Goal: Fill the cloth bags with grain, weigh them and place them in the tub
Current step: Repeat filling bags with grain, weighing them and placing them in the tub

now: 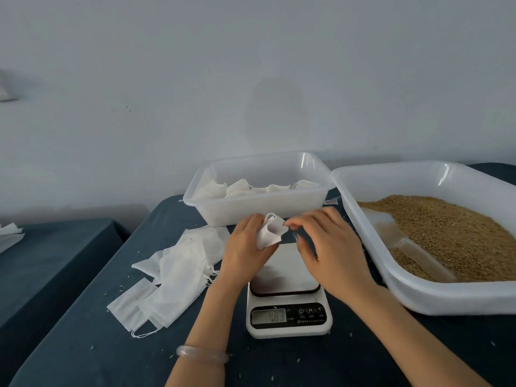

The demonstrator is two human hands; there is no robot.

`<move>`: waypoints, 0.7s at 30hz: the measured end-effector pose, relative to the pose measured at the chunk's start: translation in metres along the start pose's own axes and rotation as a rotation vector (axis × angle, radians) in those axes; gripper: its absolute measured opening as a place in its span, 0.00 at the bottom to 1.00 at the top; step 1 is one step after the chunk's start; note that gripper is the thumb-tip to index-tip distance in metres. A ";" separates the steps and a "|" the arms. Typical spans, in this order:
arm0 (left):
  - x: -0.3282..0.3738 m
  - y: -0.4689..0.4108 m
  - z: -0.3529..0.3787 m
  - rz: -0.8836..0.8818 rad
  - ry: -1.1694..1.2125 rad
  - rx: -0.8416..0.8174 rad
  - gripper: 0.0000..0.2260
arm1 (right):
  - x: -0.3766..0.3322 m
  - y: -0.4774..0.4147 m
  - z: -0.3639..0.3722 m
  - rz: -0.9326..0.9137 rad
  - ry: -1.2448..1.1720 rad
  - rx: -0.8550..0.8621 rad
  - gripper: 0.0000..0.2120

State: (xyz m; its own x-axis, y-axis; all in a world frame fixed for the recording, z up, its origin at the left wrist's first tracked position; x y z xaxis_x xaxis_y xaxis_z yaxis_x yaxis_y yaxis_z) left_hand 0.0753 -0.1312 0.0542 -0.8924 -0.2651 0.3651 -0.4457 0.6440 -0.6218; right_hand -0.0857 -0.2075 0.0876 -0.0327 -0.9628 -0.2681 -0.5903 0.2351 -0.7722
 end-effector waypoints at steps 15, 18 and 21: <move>-0.017 0.001 0.000 -0.179 0.121 -0.012 0.09 | 0.165 0.004 -0.053 1.012 0.545 -0.948 0.21; -0.017 0.002 0.001 -0.172 0.117 -0.020 0.09 | 0.176 0.009 -0.048 1.018 0.591 -0.976 0.22; -0.017 0.002 0.001 -0.171 0.117 -0.025 0.09 | 0.170 0.006 -0.048 1.019 0.545 -1.022 0.20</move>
State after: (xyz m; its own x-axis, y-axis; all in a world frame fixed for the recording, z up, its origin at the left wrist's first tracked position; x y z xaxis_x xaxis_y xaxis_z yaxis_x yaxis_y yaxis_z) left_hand 0.0896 -0.1266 0.0459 -0.7890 -0.2875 0.5430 -0.5868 0.6149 -0.5269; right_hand -0.1341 -0.3759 0.0649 -0.8981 -0.4396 -0.0081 -0.4105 0.8318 0.3735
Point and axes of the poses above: each hand's wrist, its own y-axis away from the middle knuckle, its own z-axis out of the palm, x = y × z, the point moved 4 cm from there along -y, towards the middle knuckle, and after that the axes turned 10 degrees about -y, right-handed, at the moved point
